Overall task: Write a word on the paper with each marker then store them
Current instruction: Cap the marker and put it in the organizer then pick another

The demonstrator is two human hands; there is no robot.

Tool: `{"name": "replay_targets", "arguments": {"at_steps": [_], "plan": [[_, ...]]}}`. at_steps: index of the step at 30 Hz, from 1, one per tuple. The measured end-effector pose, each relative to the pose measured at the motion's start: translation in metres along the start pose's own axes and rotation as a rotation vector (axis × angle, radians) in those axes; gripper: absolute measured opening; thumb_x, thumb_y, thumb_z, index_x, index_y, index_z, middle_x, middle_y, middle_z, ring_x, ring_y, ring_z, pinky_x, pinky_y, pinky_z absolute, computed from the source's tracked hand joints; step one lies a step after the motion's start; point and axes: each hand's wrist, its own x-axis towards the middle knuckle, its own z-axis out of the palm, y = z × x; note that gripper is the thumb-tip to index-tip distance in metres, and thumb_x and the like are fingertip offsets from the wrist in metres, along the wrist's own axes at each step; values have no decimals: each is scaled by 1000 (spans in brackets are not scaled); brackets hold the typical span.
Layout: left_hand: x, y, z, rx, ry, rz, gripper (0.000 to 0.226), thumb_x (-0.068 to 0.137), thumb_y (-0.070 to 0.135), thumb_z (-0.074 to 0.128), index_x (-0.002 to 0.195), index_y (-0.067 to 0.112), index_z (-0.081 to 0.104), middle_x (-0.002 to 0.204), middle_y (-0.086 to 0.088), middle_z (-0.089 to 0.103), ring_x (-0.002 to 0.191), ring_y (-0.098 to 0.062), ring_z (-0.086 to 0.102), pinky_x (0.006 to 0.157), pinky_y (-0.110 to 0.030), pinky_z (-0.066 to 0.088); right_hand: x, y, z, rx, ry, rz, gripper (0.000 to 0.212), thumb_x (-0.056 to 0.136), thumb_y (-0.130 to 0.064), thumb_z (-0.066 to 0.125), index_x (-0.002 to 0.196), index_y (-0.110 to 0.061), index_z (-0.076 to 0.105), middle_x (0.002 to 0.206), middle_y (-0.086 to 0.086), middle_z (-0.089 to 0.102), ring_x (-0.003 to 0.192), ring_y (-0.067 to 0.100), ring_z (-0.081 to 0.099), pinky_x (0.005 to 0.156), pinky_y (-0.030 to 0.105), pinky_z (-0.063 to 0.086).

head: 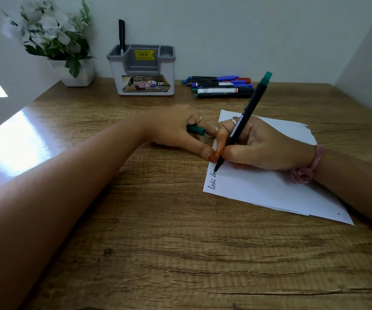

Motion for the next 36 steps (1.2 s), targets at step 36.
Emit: {"name": "replay_targets", "arguments": {"at_steps": [36], "plan": [[-3, 4, -1, -40, -18, 24, 36, 58, 65, 67, 91, 58, 53, 65, 18, 58, 61, 4, 47, 60, -24, 32, 1, 1, -2, -92, 66, 24, 5, 75, -6, 55, 74, -4, 59, 53, -10, 55, 46, 1, 49, 46, 10, 36]]}}
